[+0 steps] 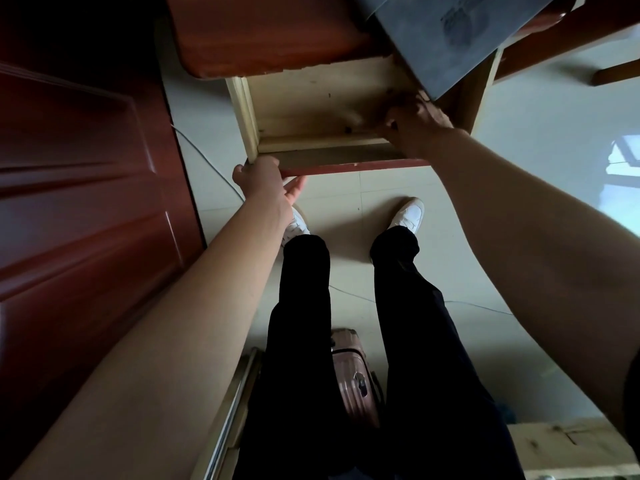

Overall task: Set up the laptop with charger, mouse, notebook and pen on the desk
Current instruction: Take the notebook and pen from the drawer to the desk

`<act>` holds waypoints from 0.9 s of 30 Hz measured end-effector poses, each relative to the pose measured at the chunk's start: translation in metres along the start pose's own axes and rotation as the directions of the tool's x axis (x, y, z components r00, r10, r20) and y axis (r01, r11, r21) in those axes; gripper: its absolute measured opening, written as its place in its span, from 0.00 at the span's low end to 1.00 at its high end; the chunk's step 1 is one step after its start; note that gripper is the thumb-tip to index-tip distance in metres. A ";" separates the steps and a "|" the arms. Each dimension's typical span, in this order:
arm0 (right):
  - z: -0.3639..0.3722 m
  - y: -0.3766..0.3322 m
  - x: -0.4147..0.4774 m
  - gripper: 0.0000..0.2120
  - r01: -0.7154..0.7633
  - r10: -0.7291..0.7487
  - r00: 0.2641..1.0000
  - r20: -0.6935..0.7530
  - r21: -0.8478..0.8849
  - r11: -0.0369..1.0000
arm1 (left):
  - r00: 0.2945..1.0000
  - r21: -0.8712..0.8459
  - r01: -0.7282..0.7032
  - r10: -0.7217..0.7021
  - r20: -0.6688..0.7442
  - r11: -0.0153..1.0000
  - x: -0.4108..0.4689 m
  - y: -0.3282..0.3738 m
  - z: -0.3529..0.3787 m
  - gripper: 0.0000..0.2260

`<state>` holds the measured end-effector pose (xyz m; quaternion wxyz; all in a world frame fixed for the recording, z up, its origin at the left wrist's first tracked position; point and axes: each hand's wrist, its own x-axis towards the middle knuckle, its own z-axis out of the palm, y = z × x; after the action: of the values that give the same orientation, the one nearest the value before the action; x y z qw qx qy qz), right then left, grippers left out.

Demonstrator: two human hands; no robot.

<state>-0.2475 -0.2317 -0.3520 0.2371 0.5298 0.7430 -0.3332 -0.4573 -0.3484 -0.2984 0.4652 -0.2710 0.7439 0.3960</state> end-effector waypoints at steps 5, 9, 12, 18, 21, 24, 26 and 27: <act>0.010 -0.009 -0.042 0.19 -0.039 0.080 0.970 -0.228 0.179 0.983 | 1.000 0.022 -0.015 0.015 0.006 1.000 -0.010 0.001 0.000 0.18; 0.025 -0.023 -0.102 0.21 -0.092 0.495 0.754 -0.431 0.677 0.730 | 0.999 0.103 -0.024 0.022 0.027 0.994 -0.023 0.008 0.003 0.18; 0.020 -0.023 -0.116 0.27 -0.149 0.882 0.466 -0.072 0.976 0.159 | 1.000 0.163 -0.008 0.004 0.026 0.987 -0.033 0.015 0.004 0.19; -0.015 -0.010 -0.102 0.10 -0.195 0.561 0.618 0.551 0.798 -0.570 | 0.996 0.158 0.068 -0.075 0.041 0.985 -0.044 0.028 0.004 0.19; -0.029 -0.016 -0.096 0.07 -0.102 0.538 0.636 0.553 0.751 -0.652 | 0.995 0.138 0.080 -0.086 0.041 0.987 -0.050 0.034 0.005 0.20; -0.035 -0.022 -0.097 0.16 -0.098 0.538 0.653 0.533 0.764 -0.638 | 0.999 0.095 0.036 -0.036 -0.008 0.995 -0.057 0.039 0.011 0.22; -0.042 -0.027 -0.098 0.17 -0.084 0.516 0.684 0.515 0.758 -0.647 | 1.000 0.027 0.025 -0.025 -0.002 0.999 -0.061 0.042 0.015 0.21; -0.047 -0.029 -0.097 0.14 -0.029 0.510 0.711 0.485 0.744 -0.667 | 0.999 -0.010 0.031 -0.031 0.029 0.999 -0.064 0.044 0.017 0.20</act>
<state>-0.2431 -0.2635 -0.2453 -0.3444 0.7116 -0.1498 -0.5938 -0.4559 -0.3081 -0.2299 0.4804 -0.2794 0.7307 0.3964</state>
